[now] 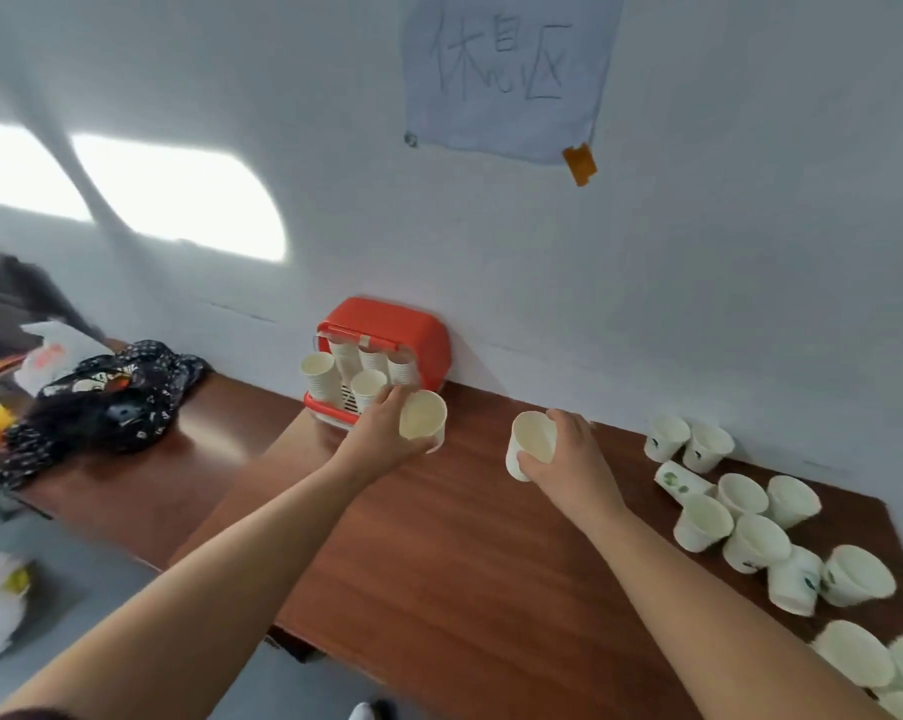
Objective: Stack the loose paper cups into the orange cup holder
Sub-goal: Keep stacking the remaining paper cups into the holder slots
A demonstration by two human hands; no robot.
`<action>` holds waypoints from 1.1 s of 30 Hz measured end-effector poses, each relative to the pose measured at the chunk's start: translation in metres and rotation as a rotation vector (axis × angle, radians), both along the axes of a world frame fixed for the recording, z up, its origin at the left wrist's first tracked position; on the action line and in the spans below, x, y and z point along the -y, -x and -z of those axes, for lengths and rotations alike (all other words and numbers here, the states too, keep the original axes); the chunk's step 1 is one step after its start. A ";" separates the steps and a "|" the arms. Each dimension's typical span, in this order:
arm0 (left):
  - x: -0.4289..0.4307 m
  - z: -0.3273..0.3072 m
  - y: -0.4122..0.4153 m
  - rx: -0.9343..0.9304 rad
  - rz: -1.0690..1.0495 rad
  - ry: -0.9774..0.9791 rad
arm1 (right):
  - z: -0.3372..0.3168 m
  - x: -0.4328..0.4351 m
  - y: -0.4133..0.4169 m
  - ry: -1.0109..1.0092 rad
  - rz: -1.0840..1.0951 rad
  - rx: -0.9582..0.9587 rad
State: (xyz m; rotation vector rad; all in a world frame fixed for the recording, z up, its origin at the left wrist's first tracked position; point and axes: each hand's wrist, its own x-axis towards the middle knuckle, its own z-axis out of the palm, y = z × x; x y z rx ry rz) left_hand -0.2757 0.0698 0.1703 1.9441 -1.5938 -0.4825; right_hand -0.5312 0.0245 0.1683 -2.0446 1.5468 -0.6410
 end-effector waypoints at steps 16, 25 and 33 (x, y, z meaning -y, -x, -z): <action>0.112 0.041 -0.240 -0.031 0.073 -0.070 | 0.015 0.085 -0.259 -0.016 -0.036 -0.023; 0.173 0.095 -0.246 0.026 0.259 -0.139 | 0.027 0.126 -0.299 0.030 0.021 0.003; 0.180 0.133 -0.251 0.208 0.329 -0.112 | 0.042 0.134 -0.308 0.080 0.081 0.060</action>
